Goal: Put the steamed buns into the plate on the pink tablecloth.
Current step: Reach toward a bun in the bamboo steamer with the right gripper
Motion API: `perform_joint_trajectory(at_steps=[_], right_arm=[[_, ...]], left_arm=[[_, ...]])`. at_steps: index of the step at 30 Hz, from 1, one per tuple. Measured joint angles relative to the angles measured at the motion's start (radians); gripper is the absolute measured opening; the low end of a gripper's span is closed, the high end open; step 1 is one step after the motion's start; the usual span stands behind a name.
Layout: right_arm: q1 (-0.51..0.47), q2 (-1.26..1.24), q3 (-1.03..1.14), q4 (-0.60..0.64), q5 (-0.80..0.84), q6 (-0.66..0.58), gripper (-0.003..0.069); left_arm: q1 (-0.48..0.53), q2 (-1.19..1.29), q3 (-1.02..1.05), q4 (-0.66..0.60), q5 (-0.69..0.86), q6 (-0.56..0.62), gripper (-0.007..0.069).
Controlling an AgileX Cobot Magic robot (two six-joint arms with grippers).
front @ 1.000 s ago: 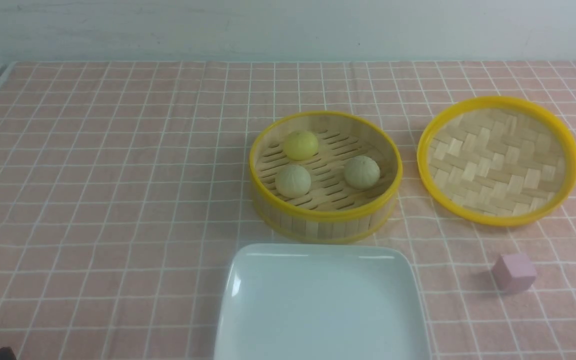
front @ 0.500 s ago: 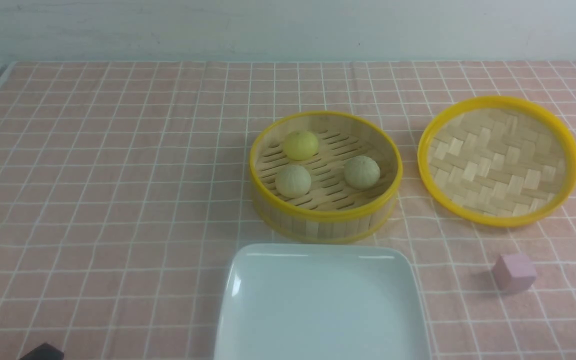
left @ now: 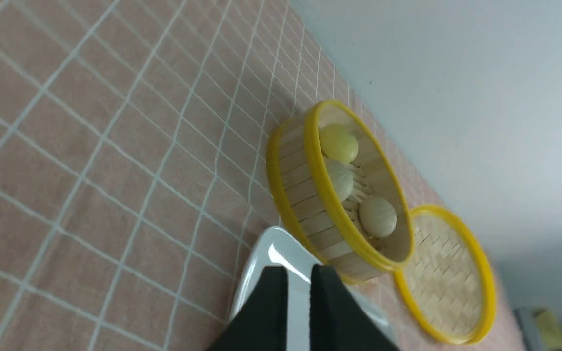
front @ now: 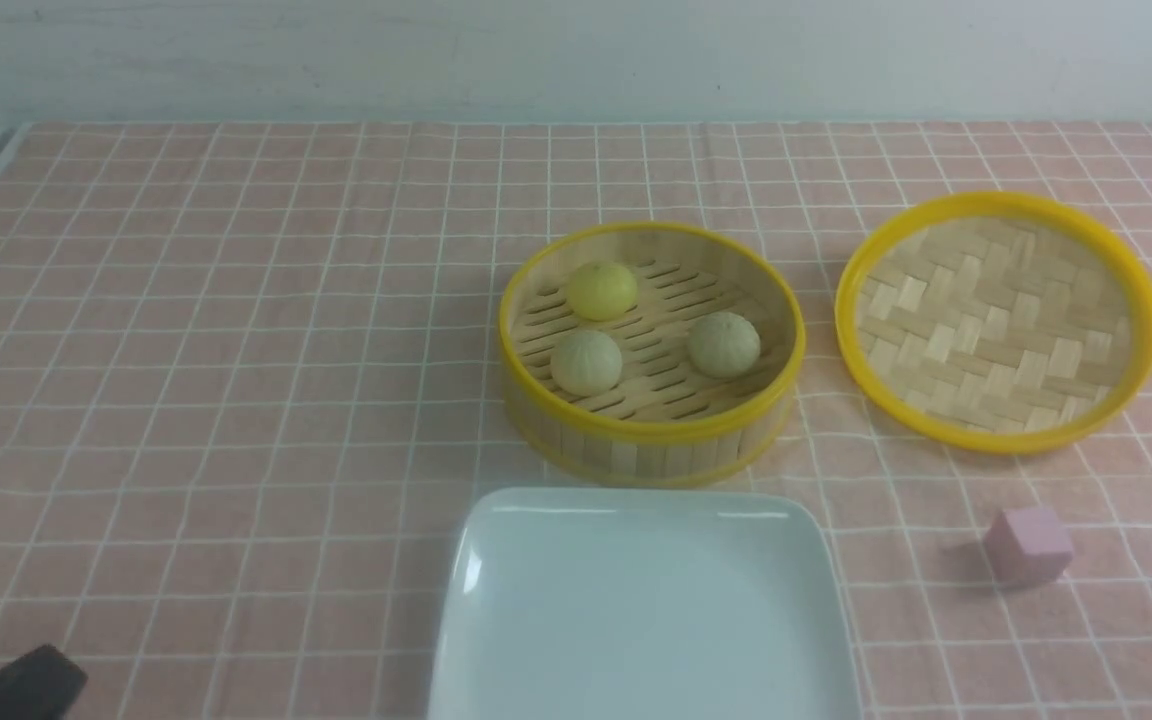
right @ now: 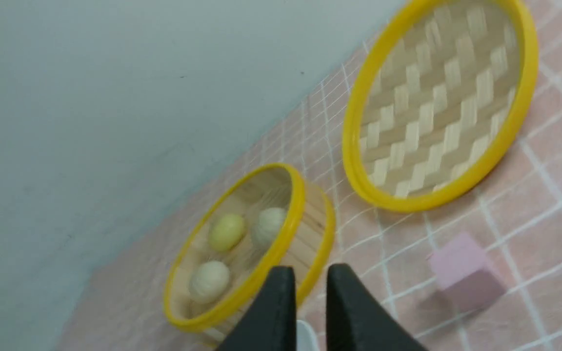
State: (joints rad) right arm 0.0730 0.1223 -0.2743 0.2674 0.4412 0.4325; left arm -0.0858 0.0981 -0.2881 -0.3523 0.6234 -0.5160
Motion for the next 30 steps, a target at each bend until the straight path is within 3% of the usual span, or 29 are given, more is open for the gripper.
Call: perform_joint_trajectory(at_steps=[1, 3, 8, 10, 13, 15, 18, 19, 23, 30], right_arm=[[0.000, 0.011, -0.010, -0.016, 0.012, -0.006, 0.0035], [0.000, 0.179, -0.143, -0.088, 0.210, -0.046, -0.0001], [0.000, 0.500, -0.316, -0.053, 0.526, -0.119, -0.0010], [0.000, 0.615, -0.348, 0.031, 0.578, -0.209, -0.0010], [0.019, 0.797, -0.361, 0.342, 0.599, -0.522, -0.0006], [0.047, 0.852, -0.362, 0.453, 0.597, -0.658, -0.0001], [0.167, 1.006, -0.407, 0.700, 0.579, -0.902, 0.0015], [0.207, 1.048, -0.443, 0.724, 0.564, -0.932, 0.0024], [0.323, 1.213, -0.600, 0.655, 0.450, -0.918, 0.0059], [0.356, 1.482, -0.951, 0.217, 0.310, -0.599, 0.0203]], left_arm=[[0.000, 0.009, -0.020, 0.013, 0.012, 0.002, 0.0052], [0.000, 0.154, -0.122, 0.092, 0.177, 0.020, 0.0008], [0.000, 0.408, -0.241, 0.172, 0.386, 0.066, -0.0001], [0.000, 0.484, -0.257, 0.173, 0.413, 0.104, -0.0001], [0.000, 0.614, -0.267, 0.154, 0.414, 0.194, -0.0001], [0.000, 0.641, -0.267, 0.141, 0.410, 0.215, 0.0000], [0.000, 0.709, -0.269, 0.119, 0.393, 0.243, 0.0005], [0.000, 0.723, -0.269, 0.117, 0.388, 0.246, 0.0008], [0.000, 0.742, -0.269, 0.117, 0.374, 0.248, 0.0017], [0.000, 0.742, -0.269, 0.117, 0.359, 0.248, 0.0035]])
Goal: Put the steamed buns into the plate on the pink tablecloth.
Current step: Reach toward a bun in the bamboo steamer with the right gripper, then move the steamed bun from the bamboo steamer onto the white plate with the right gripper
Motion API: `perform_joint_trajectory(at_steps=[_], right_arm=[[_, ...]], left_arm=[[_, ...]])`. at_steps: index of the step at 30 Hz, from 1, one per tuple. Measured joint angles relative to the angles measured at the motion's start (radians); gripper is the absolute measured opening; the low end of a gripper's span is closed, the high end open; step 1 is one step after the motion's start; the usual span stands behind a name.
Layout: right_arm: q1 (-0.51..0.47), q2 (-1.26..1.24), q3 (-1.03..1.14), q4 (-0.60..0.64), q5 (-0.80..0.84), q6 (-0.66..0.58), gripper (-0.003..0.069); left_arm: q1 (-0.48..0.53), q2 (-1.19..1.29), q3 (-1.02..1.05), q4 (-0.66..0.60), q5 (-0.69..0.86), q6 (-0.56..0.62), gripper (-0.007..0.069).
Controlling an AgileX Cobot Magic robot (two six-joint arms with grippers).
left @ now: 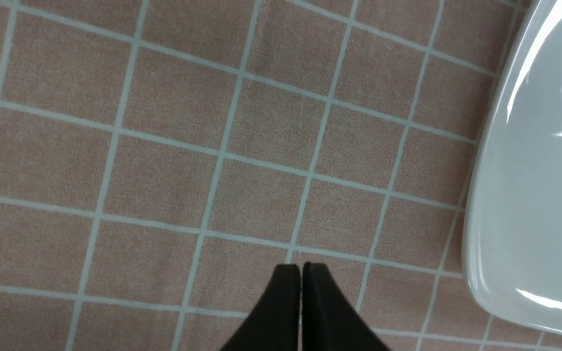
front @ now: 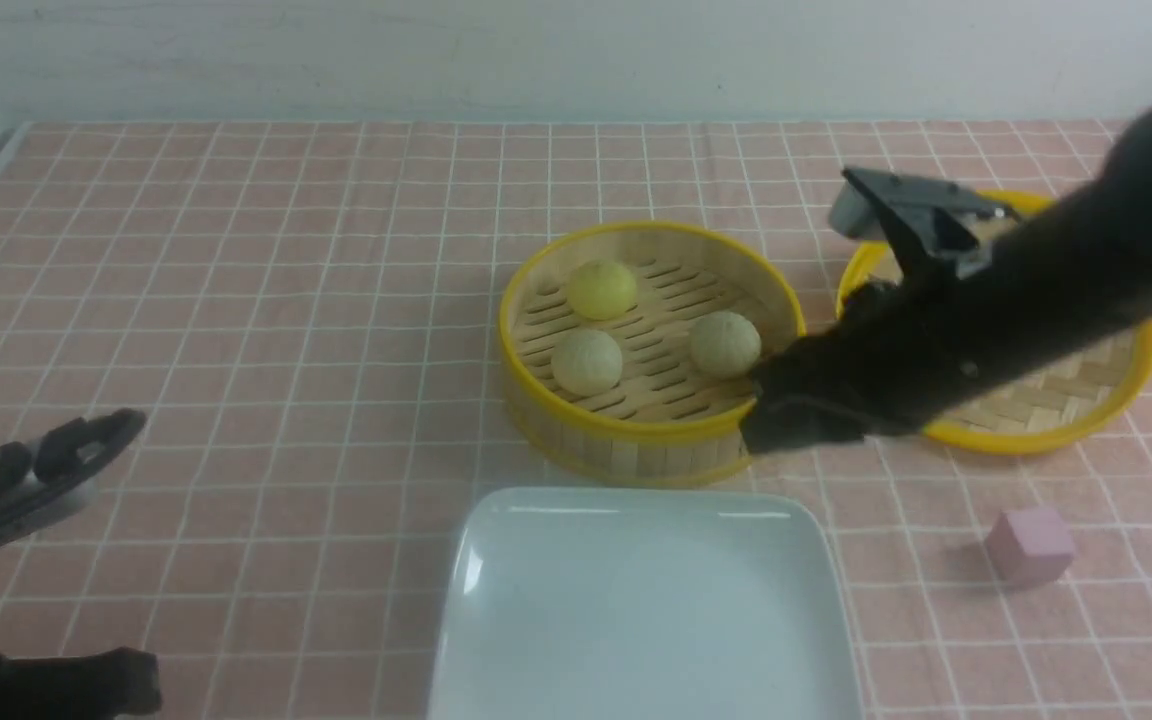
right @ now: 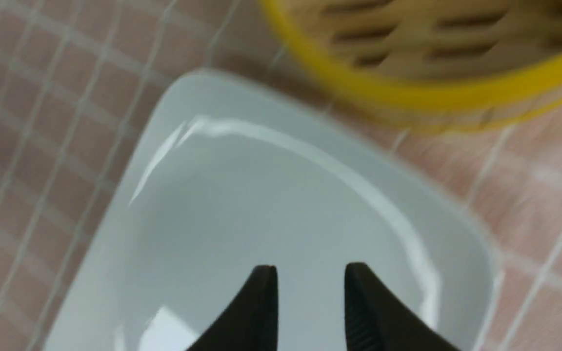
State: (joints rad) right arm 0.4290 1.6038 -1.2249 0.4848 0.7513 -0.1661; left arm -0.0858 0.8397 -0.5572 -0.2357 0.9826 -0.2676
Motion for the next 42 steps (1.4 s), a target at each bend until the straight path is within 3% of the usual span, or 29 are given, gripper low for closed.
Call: perform_joint_trajectory(at_steps=[6, 8, 13, 15, 18, 20, 22, 27, 31, 35, 37, 42], right_arm=[[0.002, 0.229, -0.262, -0.292, -0.069, 0.188, 0.0334], [0.002, 0.286, -0.307, -0.363, -0.085, 0.217, 0.0343], [0.002, 0.424, -0.351, -0.508, -0.165, 0.295, 0.0314], [0.002, 0.470, -0.351, -0.524, -0.188, 0.317, 0.0259], [0.002, 0.480, -0.353, -0.527, -0.194, 0.332, 0.0192], [0.002, 0.449, -0.356, -0.527, -0.169, 0.336, 0.0071], [0.002, 0.399, -0.352, -0.525, -0.113, 0.336, 0.0024], [0.002, 0.212, -0.332, -0.510, 0.026, 0.336, 0.0010], [0.041, -0.076, -0.100, -0.410, 0.074, 0.339, 0.0010], [0.117, -0.149, 0.142, -0.318, -0.054, 0.339, 0.0013], [0.174, -0.132, 0.296, -0.291, -0.214, 0.330, 0.0020], [0.198, -0.031, 0.366, -0.287, -0.374, 0.330, 0.0050]], left_arm=[[0.000, 0.000, 0.000, 0.010, -0.030, -0.020, 0.0061], [0.000, 0.000, 0.000, 0.013, -0.040, -0.021, 0.0065], [0.000, 0.000, 0.000, 0.015, -0.070, -0.023, 0.0069], [0.000, 0.000, 0.000, 0.016, -0.087, -0.023, 0.0069], [0.000, 0.000, 0.000, 0.017, -0.100, -0.023, 0.0069], [0.000, 0.000, 0.000, 0.018, -0.110, -0.023, 0.0072], [0.000, 0.000, 0.000, 0.019, -0.115, -0.024, 0.0076], [0.000, 0.000, 0.000, 0.020, -0.139, -0.024, 0.0094], [0.000, 0.000, 0.000, 0.015, -0.213, -0.024, 0.0108], [0.000, 0.000, 0.000, 0.012, -0.257, -0.024, 0.0114], [0.000, 0.000, 0.000, 0.017, -0.285, -0.024, 0.0121], [0.000, 0.000, 0.000, 0.026, -0.323, -0.023, 0.0124]])
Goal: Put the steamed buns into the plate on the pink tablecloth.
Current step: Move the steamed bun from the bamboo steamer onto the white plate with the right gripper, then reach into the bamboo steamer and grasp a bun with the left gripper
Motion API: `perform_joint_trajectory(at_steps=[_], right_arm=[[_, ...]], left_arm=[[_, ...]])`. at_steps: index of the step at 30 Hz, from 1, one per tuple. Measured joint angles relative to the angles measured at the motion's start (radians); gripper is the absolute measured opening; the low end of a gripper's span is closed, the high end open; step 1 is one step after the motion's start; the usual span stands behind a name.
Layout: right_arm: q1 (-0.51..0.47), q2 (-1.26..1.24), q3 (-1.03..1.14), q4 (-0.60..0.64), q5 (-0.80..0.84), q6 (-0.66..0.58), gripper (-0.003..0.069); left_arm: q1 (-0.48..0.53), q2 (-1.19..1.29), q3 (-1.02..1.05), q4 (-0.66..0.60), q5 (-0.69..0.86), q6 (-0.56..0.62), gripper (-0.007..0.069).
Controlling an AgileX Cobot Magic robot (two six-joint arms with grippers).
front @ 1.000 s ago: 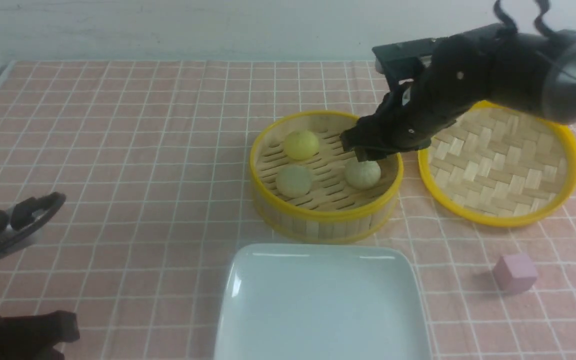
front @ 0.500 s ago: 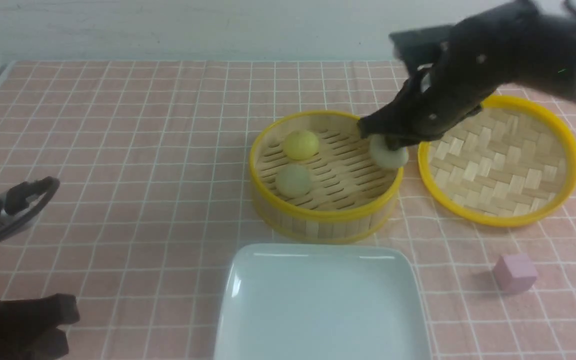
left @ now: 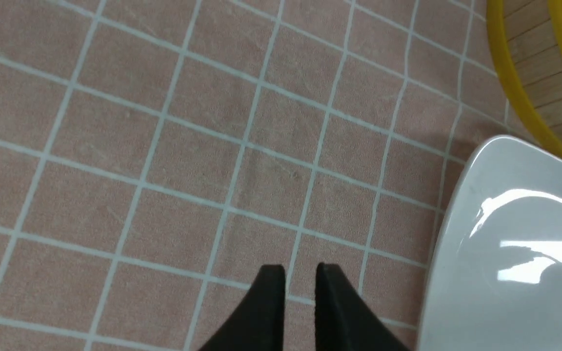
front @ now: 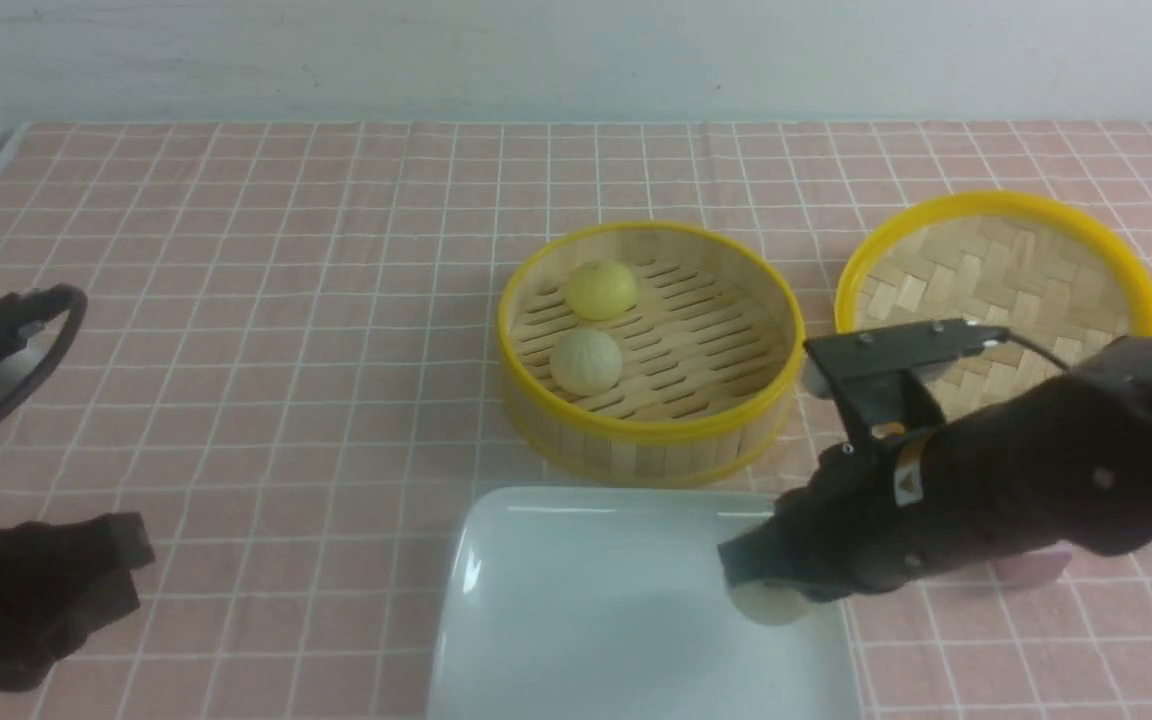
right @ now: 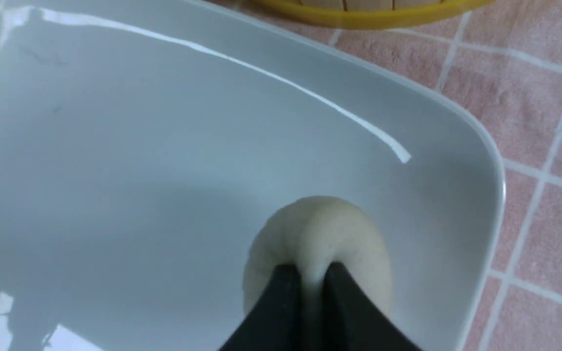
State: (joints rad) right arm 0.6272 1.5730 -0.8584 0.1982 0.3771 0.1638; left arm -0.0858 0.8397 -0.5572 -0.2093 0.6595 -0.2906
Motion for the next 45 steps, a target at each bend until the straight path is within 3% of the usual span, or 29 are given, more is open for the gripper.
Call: perform_joint_trajectory(at_steps=[7, 10, 13, 16, 20, 22, 28, 31, 35, 40, 45], right_arm=[[0.003, 0.114, -0.014, 0.000, -0.085, -0.002, 0.0213], [-0.003, 0.101, -0.070, -0.006, 0.022, -0.003, 0.0335], [-0.013, 0.044, -0.145, -0.062, 0.187, -0.033, 0.0388], [-0.016, -0.038, -0.206, -0.112, 0.325, -0.075, 0.0356], [-0.016, -0.213, -0.230, -0.182, 0.564, -0.085, 0.0120], [-0.016, -0.290, -0.209, -0.198, 0.632, -0.084, 0.0032], [-0.016, -0.480, -0.072, -0.224, 0.720, -0.086, -0.0008], [-0.016, -0.557, 0.009, -0.268, 0.726, -0.086, -0.0008], [-0.016, -0.628, 0.087, -0.305, 0.726, -0.086, -0.0007], [-0.016, -0.670, 0.141, -0.319, 0.699, -0.086, -0.0002], [-0.016, -0.670, 0.140, -0.322, 0.648, -0.086, 0.0003]], left_arm=[[0.000, 0.000, 0.000, 0.001, -0.042, -0.021, 0.0148], [0.000, 0.001, -0.011, 0.001, -0.041, -0.030, 0.0195], [0.000, 0.015, -0.061, -0.001, 0.002, -0.031, 0.0246], [0.000, 0.059, -0.133, -0.044, 0.043, -0.018, 0.0273], [-0.062, 0.210, -0.263, -0.244, 0.086, 0.139, 0.0251], [-0.137, 0.307, -0.314, -0.312, 0.090, 0.219, 0.0199], [-0.330, 0.589, -0.494, -0.308, 0.106, 0.262, 0.0032], [-0.391, 0.764, -0.655, -0.244, 0.129, 0.233, 0.0008], [-0.434, 0.959, -0.871, -0.118, 0.163, 0.136, 0.0062], [-0.458, 1.152, -1.139, 0.119, 0.186, -0.023, 0.0238], [-0.458, 1.268, -1.268, 0.239, 0.182, -0.087, 0.0315]])
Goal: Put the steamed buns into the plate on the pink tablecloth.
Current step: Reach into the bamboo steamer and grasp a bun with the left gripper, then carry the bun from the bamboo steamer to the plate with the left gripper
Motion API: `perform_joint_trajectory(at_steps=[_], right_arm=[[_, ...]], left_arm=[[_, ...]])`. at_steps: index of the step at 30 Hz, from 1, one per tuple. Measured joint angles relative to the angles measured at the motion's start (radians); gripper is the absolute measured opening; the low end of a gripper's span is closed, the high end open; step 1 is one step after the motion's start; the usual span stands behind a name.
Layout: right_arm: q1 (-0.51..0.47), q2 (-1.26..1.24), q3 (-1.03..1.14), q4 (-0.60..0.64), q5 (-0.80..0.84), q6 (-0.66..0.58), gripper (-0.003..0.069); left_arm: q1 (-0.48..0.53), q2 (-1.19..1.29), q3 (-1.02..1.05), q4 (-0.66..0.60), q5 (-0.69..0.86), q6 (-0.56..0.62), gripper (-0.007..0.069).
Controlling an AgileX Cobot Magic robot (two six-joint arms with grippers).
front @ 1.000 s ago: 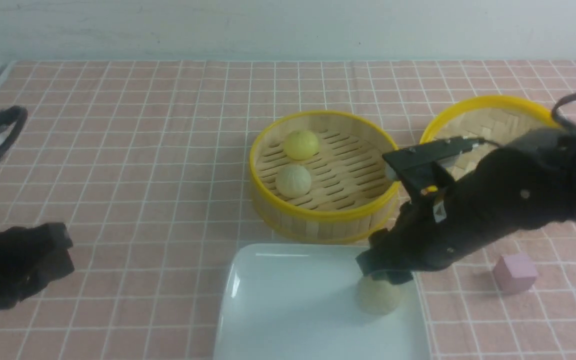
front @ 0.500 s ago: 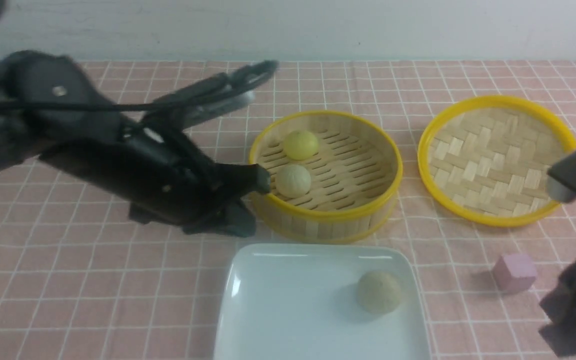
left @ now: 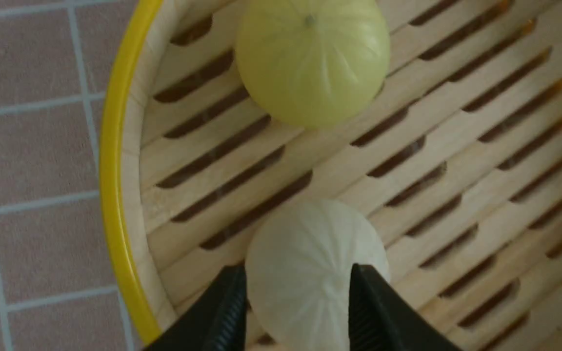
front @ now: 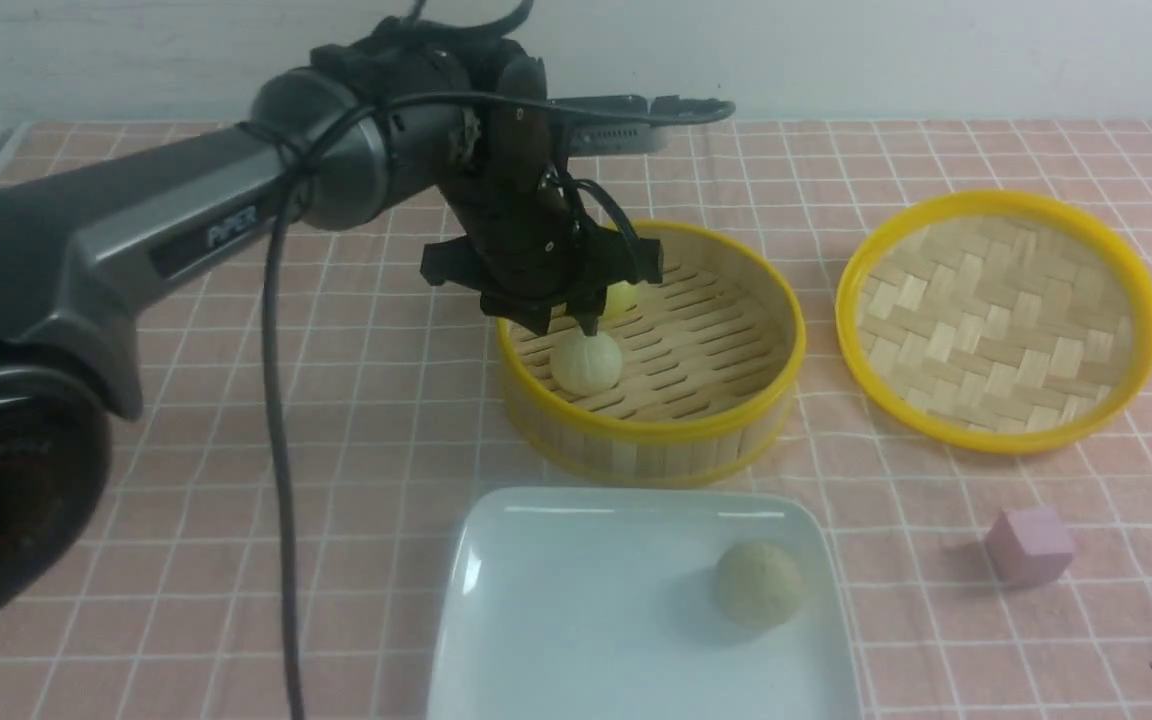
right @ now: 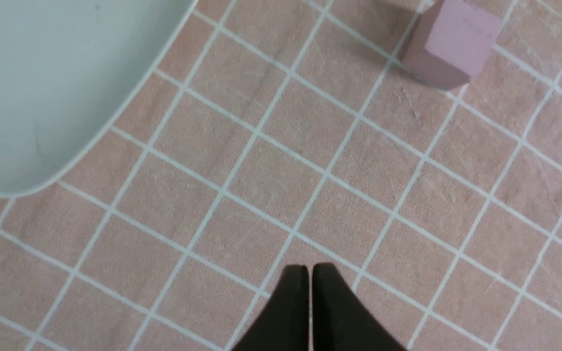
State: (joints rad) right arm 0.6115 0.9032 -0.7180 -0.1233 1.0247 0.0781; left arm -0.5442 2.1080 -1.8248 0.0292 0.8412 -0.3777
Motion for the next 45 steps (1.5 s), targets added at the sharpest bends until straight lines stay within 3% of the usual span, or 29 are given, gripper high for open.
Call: perform_joint_trajectory(at_steps=[3, 7, 12, 19, 25, 28, 35, 38, 45], right_arm=[[0.000, 0.000, 0.000, 0.000, -0.006, 0.000, 0.0007], [0.000, 0.000, 0.000, 0.000, -0.008, 0.000, 0.0008], [0.000, 0.000, 0.000, 0.000, -0.009, 0.000, 0.0008], [0.000, 0.000, 0.000, 0.000, -0.009, 0.000, 0.0018], [0.000, 0.000, 0.000, 0.003, -0.009, 0.000, 0.0025], [0.000, 0.000, 0.000, 0.005, -0.008, 0.000, 0.0028], [0.000, 0.000, 0.000, 0.008, -0.008, 0.000, 0.0034], [0.000, 0.000, 0.000, 0.008, -0.008, 0.000, 0.0039], [0.000, 0.000, 0.001, 0.008, -0.009, 0.000, 0.0048]], left_arm=[[0.000, 0.049, -0.023, 0.009, 0.000, -0.022, 0.0264], [0.000, 0.079, -0.038, 0.010, 0.031, -0.031, 0.0063], [0.000, 0.032, -0.120, -0.029, 0.162, 0.009, 0.0022], [0.000, -0.219, -0.163, -0.063, 0.375, 0.117, 0.0022], [-0.032, -0.351, 0.099, -0.099, 0.385, 0.135, 0.0022], [-0.089, -0.350, 0.325, -0.142, 0.253, 0.136, 0.0022], [-0.110, -0.313, 0.479, -0.183, 0.054, 0.106, 0.0032], [-0.110, -0.292, 0.484, -0.156, 0.036, 0.062, 0.0058], [-0.110, -0.269, 0.479, -0.126, 0.036, -0.011, 0.0267]])
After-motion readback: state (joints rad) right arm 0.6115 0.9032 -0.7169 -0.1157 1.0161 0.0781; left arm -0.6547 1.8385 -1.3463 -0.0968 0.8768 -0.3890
